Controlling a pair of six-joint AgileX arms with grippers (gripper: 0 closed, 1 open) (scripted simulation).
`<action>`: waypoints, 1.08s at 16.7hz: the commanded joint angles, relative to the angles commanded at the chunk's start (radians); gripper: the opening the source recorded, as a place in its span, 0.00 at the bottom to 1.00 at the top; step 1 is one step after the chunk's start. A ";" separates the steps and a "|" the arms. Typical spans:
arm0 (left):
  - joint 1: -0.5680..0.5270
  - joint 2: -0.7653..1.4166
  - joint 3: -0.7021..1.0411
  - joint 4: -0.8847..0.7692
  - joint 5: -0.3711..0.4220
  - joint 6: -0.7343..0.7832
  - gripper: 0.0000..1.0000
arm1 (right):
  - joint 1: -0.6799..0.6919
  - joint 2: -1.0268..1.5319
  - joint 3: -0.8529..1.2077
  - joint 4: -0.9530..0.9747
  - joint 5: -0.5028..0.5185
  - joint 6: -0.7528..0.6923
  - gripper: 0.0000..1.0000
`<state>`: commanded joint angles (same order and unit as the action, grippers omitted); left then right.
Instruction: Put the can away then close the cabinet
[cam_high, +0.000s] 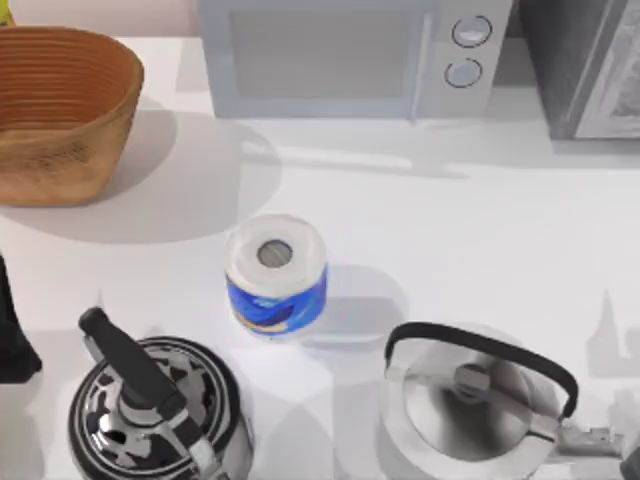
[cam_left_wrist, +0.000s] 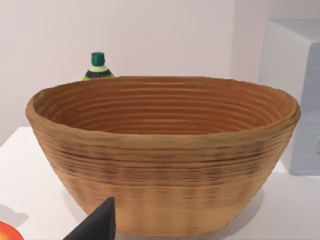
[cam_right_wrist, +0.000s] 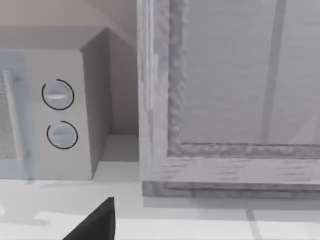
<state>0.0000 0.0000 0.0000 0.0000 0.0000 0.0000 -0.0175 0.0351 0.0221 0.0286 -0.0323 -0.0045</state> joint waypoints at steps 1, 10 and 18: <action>0.000 0.000 0.000 0.000 0.000 0.000 1.00 | -0.023 0.030 0.019 0.030 -0.030 -0.003 1.00; 0.000 0.000 0.000 0.000 0.000 0.000 1.00 | -0.477 0.659 0.261 0.599 -0.494 -0.017 1.00; 0.000 0.000 0.000 0.000 0.000 0.000 1.00 | -0.909 1.317 0.364 1.099 -0.873 0.018 1.00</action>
<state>0.0000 0.0000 0.0000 0.0000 0.0000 0.0000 -0.9266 1.3517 0.3858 1.1275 -0.9055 0.0130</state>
